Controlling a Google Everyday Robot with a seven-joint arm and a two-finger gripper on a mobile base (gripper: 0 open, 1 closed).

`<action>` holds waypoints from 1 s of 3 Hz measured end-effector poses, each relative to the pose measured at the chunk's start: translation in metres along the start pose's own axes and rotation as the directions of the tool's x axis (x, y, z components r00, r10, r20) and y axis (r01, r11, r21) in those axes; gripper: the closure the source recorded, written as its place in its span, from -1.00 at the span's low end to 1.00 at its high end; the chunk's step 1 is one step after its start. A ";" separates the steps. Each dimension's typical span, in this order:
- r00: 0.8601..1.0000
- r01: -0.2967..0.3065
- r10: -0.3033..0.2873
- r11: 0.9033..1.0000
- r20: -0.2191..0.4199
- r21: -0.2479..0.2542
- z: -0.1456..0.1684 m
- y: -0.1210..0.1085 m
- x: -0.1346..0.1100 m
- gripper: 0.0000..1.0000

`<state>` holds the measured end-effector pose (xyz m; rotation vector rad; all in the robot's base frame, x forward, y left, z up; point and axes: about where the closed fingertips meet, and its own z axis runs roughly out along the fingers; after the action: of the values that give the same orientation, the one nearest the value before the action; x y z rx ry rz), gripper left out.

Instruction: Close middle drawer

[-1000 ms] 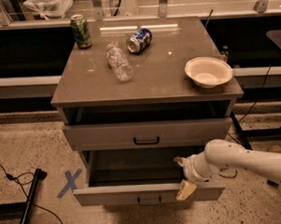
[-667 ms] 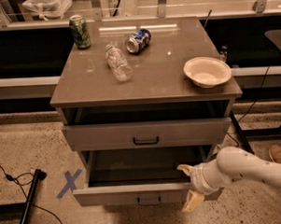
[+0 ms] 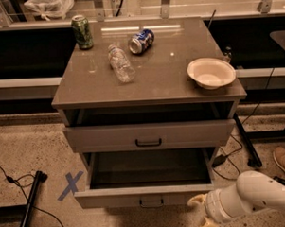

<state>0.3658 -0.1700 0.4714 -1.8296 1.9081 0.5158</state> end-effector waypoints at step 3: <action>1.000 -0.028 0.028 0.999 0.006 -0.020 0.035 0.018 0.009 1.00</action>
Offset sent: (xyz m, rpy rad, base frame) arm -0.0168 0.0039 -0.0223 0.0024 0.0347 -0.0059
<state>0.3502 -0.1579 0.4368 -1.8139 1.9330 0.5507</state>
